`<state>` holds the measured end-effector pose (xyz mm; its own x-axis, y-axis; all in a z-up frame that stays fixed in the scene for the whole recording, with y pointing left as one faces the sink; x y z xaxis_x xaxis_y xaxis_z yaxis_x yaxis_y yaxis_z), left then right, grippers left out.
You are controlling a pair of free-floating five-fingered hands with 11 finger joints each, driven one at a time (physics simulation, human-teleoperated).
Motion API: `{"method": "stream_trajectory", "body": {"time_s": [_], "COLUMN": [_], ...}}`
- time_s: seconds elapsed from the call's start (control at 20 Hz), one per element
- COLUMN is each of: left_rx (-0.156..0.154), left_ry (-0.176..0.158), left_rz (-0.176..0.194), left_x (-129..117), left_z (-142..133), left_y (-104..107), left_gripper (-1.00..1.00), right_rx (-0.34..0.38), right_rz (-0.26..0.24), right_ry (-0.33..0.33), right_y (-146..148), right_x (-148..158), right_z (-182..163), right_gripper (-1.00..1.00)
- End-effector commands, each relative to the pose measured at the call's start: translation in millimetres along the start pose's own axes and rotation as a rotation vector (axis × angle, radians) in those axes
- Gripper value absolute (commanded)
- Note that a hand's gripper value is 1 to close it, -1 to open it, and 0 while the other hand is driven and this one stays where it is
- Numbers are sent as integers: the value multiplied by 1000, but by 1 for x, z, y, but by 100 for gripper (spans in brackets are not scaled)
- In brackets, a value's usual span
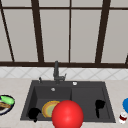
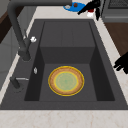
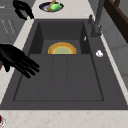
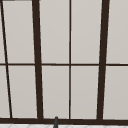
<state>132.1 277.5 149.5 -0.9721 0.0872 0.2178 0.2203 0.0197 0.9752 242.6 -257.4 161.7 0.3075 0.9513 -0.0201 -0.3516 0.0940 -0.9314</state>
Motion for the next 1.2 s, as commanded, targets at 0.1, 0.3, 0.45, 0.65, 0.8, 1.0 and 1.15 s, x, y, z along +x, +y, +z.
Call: {"method": "stream_trajectory", "body": {"time_s": [0.1,0.3,0.45,0.65,0.8,1.0,1.15], "left_rx": [0,0,0,0,1,1,1], "left_ry": [0,0,0,0,0,0,1], "left_rz": [0,0,0,-1,-1,-1,-1], "left_x": [0,0,0,0,0,0,0], "left_z": [0,0,0,0,0,0,0], "left_y": [0,0,0,0,0,0,0], "left_gripper": [0,0,0,0,0,0,0], "right_rx": [28,72,81,74,91,111,123], "right_rz": [-42,-85,-99,-117,-117,-117,-118], "right_ry": [-21,-26,-32,-55,-59,-59,-59], "right_y": [-19,-36,-48,-54,-59,-62,-60], "right_x": [-22,-42,-58,-81,-100,-126,-145], "right_z": [0,7,12,17,19,33,45], "right_gripper": [-100,-100,-100,-100,-100,-100,-100]}}
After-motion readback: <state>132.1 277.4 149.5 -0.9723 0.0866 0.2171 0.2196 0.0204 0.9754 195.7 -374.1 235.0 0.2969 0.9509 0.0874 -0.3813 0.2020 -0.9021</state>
